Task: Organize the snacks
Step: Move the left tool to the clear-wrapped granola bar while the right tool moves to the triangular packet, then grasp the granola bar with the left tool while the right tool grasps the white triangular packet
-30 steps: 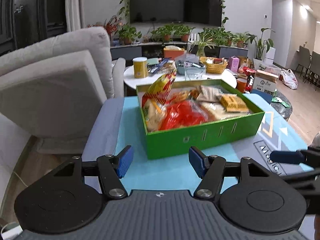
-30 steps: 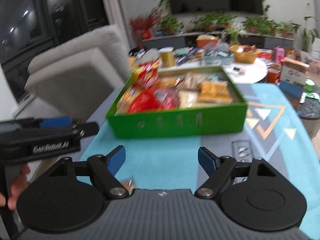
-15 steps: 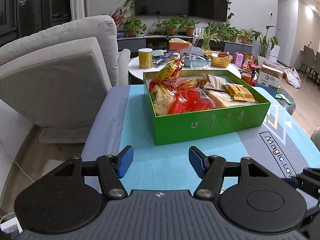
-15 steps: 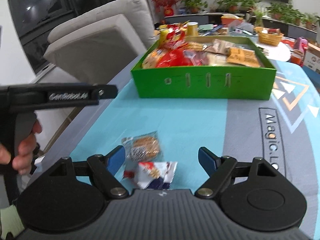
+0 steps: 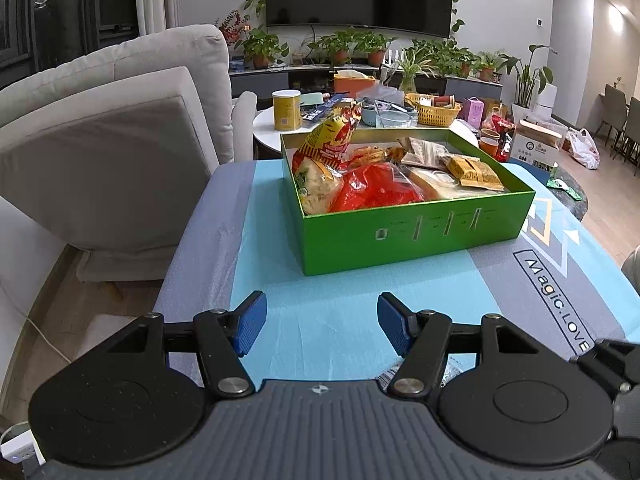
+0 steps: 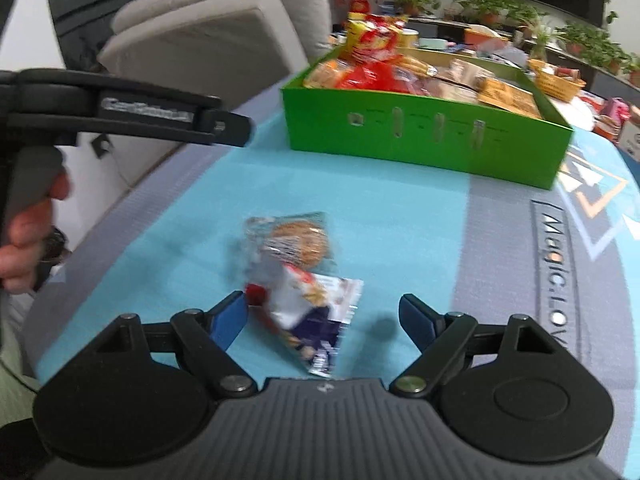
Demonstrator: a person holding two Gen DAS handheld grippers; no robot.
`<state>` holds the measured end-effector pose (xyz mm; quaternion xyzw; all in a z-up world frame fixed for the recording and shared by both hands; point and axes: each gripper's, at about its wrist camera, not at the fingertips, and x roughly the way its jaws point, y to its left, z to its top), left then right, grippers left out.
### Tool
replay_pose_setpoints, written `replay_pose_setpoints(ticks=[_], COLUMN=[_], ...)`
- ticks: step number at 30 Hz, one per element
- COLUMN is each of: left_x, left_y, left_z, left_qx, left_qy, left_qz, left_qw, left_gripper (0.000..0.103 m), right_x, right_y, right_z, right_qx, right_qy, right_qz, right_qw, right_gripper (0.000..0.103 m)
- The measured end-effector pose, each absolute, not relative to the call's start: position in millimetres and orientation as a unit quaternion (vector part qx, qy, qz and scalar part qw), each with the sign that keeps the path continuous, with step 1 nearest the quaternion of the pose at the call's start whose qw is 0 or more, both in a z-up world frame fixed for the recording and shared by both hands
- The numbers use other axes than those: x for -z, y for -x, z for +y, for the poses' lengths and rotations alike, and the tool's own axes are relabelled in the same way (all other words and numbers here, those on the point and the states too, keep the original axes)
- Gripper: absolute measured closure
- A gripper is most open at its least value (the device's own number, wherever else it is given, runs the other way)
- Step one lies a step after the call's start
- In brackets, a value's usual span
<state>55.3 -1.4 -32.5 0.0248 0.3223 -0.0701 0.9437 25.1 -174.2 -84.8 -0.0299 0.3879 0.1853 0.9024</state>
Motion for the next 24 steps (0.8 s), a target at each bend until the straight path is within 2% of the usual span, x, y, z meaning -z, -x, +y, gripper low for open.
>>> replay_pose_setpoints(ticks=[7,18,24], left_x=[40,67,75], left_y=[-54,-47,-56], left_z=[-7,-43,-48], left_qx=[0.089,0.174,0.182], left_qy=[-0.036,-0.103,-0.089], left_qz=[0.334,0.367,0.381], left_qw=[0.938,0.908,0.902], left_gripper=[0.044,0.044,0.045], right_x=[84,77,77], right_y=[-37,-39,-39], right_z=[-212,-236,-242], right_qx=[-0.084,-0.084,-0.08], right_qy=[-0.024,-0.074,-0.081], right_qz=[0.38,0.368,0.368], right_qw=[0.921,0.923,0.923], right_gripper=[0.041,0.041,0.041])
